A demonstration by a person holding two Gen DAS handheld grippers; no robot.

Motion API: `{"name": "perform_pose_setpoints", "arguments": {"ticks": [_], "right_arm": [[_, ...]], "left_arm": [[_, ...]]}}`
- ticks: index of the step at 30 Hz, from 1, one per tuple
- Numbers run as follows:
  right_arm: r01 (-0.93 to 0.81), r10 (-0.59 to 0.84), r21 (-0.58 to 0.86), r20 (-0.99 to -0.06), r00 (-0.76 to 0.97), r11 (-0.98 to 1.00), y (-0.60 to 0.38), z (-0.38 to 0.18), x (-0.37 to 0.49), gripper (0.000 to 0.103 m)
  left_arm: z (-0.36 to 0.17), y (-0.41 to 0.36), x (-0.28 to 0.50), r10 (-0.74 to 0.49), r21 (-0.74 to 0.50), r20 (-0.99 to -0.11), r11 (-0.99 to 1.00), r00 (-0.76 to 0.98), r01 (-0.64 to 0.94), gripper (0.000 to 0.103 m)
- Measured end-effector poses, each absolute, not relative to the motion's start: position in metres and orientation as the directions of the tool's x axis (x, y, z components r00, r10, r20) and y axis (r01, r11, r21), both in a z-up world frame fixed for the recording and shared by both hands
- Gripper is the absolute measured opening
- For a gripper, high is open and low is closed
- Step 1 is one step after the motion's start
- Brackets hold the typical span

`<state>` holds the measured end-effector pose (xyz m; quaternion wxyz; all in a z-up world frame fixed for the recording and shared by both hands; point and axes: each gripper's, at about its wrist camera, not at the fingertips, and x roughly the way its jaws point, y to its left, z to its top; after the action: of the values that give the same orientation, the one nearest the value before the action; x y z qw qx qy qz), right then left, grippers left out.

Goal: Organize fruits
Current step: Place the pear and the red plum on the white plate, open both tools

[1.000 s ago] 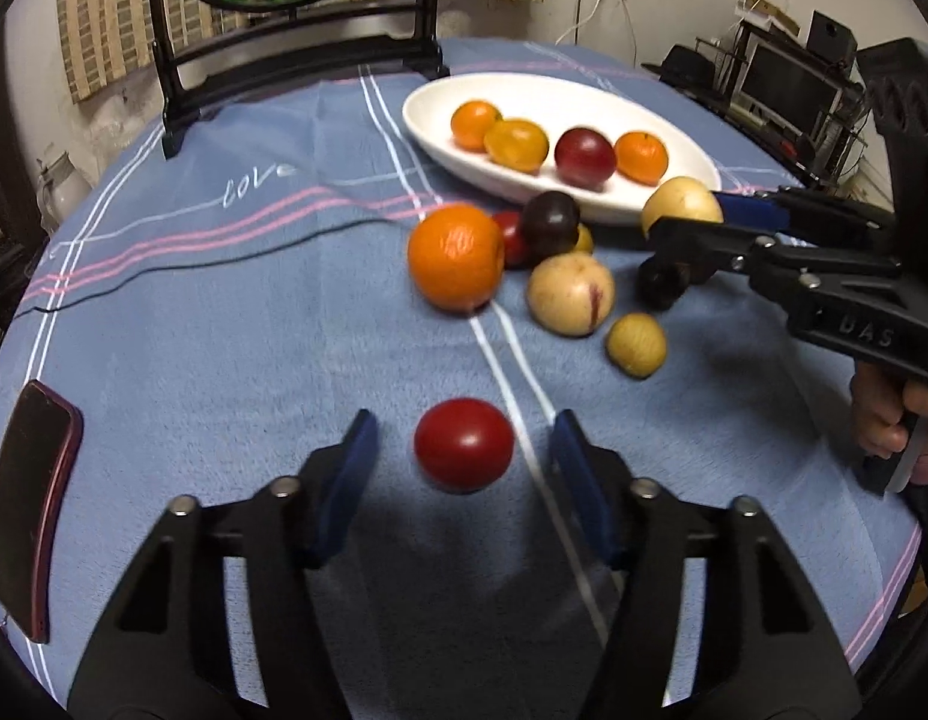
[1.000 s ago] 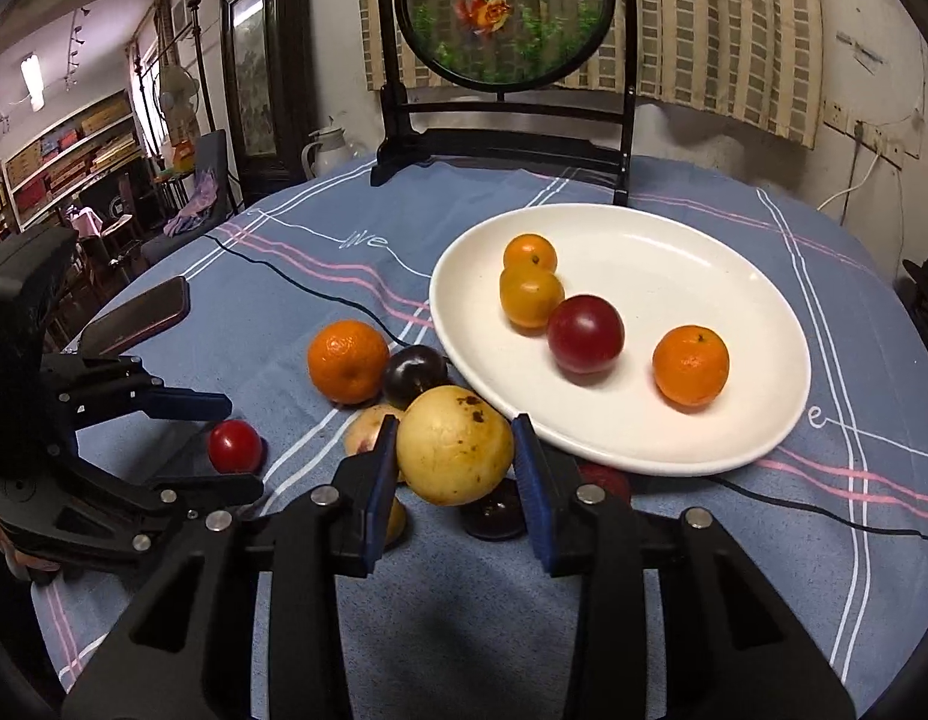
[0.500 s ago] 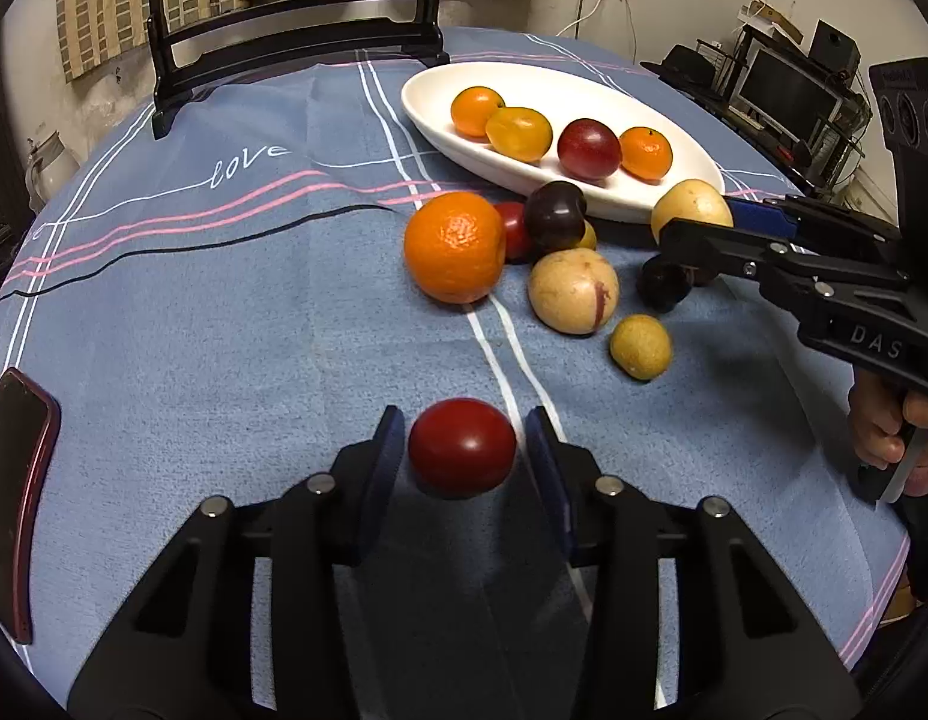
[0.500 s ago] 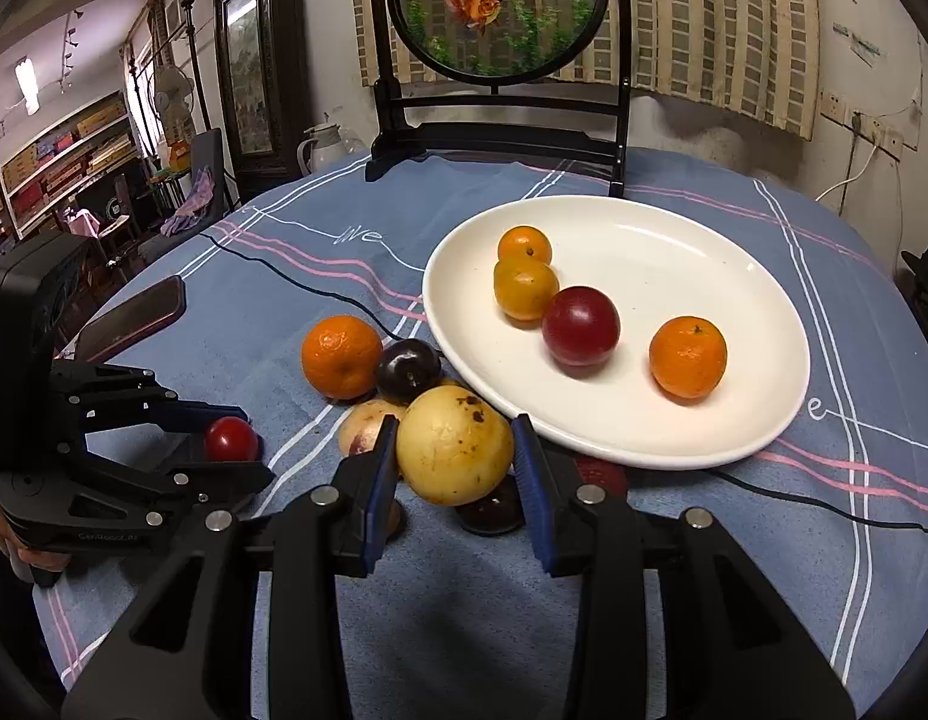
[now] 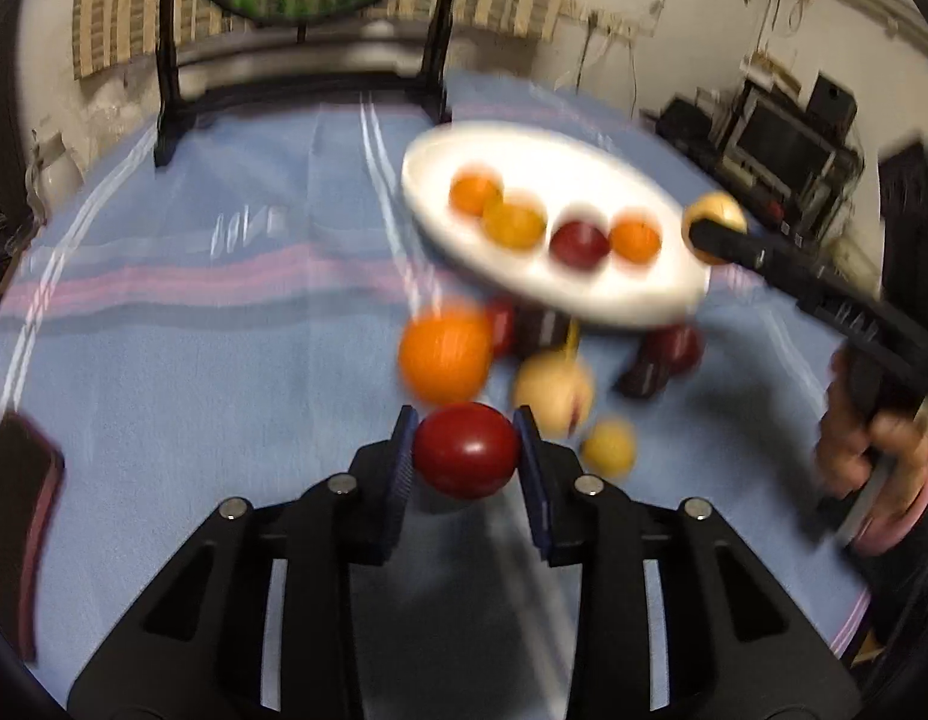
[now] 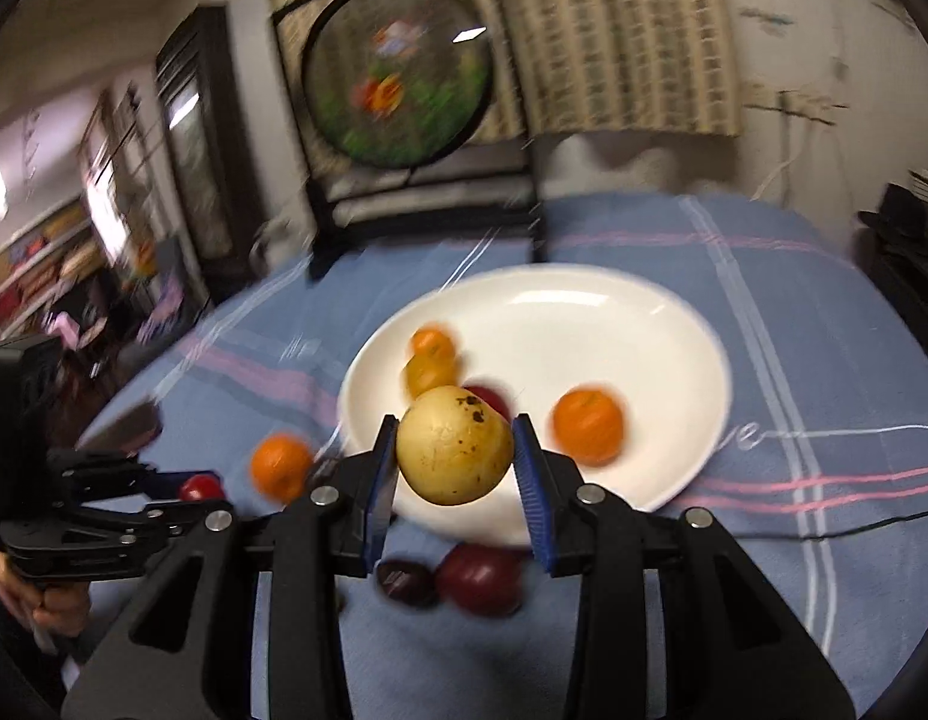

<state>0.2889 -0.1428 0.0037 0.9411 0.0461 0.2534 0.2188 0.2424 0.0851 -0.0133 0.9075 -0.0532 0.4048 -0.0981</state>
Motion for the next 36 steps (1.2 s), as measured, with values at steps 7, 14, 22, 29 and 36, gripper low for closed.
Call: {"name": "perform_pose_setpoints", "arguments": {"ticks": [7, 14, 22, 29, 36], "right_arm": [[-0.240, 0.324, 0.234, -0.456, 0.829, 0.942, -0.182, -0.006, 0.336, 0.038], [-0.238, 0.318, 0.217, -0.515, 0.796, 0.947, -0.185, -0.020, 0.369, 0.038], [-0.285, 0.334, 0.175, -0.473, 0.815, 0.942, -0.177, -0.006, 0.355, 0.063], [-0.368, 0.415, 0.194, -0.475, 0.776, 0.909, -0.174, 0.011, 0.319, 0.063], [-0.434, 0.425, 0.121, -0.542, 0.724, 0.893, -0.156, 0.000, 0.279, 0.063]], "left_arm": [[0.028, 0.034, 0.345, -0.240, -0.150, -0.683, 0.970, 0.690, 0.189, 0.033], [-0.008, -0.005, 0.423, -0.181, -0.116, -0.786, 0.982, 0.591, 0.147, 0.033], [-0.010, 0.003, 0.412, -0.104, -0.083, -0.792, 0.995, 0.601, 0.063, 0.069], [0.024, 0.022, 0.333, -0.009, -0.022, -0.712, 1.000, 0.702, -0.010, 0.092], [0.000, 0.052, 0.247, -0.015, -0.058, -0.696, 0.998, 0.718, -0.036, 0.092]]}}
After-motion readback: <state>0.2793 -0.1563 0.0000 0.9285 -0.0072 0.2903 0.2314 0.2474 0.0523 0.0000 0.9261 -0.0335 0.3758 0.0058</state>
